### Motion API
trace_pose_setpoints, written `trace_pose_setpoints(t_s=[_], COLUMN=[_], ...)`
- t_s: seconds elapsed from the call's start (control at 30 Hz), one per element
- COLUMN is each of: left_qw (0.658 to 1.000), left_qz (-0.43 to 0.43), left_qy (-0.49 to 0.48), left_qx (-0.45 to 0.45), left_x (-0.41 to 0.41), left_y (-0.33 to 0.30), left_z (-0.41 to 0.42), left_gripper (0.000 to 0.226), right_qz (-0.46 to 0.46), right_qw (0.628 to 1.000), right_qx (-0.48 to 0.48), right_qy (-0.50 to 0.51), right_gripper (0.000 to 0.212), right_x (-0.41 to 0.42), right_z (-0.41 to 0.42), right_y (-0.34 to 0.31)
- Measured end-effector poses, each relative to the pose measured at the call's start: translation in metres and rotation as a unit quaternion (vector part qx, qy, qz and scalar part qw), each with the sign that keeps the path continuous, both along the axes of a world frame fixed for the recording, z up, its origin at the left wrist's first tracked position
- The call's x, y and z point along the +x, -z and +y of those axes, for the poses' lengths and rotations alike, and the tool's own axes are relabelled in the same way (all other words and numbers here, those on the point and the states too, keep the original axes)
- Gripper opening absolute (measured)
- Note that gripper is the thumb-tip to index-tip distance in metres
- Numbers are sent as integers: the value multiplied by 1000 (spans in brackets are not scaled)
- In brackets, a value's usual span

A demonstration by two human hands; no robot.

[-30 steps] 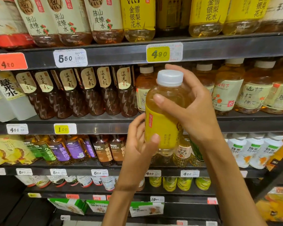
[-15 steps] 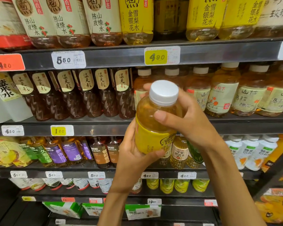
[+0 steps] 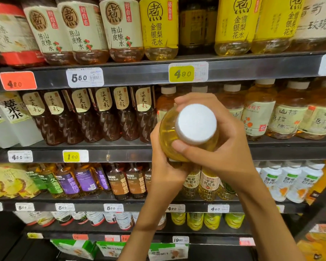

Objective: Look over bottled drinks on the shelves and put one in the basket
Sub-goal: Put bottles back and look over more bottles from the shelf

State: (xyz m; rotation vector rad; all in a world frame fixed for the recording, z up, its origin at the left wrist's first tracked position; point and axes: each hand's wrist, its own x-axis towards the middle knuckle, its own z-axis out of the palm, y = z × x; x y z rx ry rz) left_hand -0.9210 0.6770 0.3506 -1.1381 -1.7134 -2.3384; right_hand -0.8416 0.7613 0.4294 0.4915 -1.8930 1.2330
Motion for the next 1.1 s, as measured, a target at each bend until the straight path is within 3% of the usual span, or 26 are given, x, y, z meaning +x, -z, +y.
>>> trace_pose_setpoints(t_s=[0.2, 0.33, 0.47, 0.63, 0.8, 1.1], left_qw=[998, 997, 997, 981, 961, 942], left_qz=[42, 55, 54, 174, 239, 234], left_qy=[-4, 19, 42, -63, -104, -227], left_qx=[-44, -59, -44, -55, -93, -78], left_x=[-9, -14, -13, -20, -41, -53], left_y=[-15, -33, -62, -110, -137, -146], left_z=[0, -3, 6, 26, 46, 78], left_gripper=[82, 97, 88, 82, 99, 97], right_qz=[-7, -44, -15, 64, 86, 30], right_qw=[1000, 998, 999, 992, 987, 990], right_qx=[25, 26, -28, -86, -66, 3], right_qy=[-1, -25, 16, 64, 116, 135], right_gripper=[47, 61, 55, 38, 34, 32], right_x=[4, 3, -10, -28, -49, -81], right_z=[14, 25, 29, 38, 52, 83], right_y=[-15, -36, -64, -109, -139, -158])
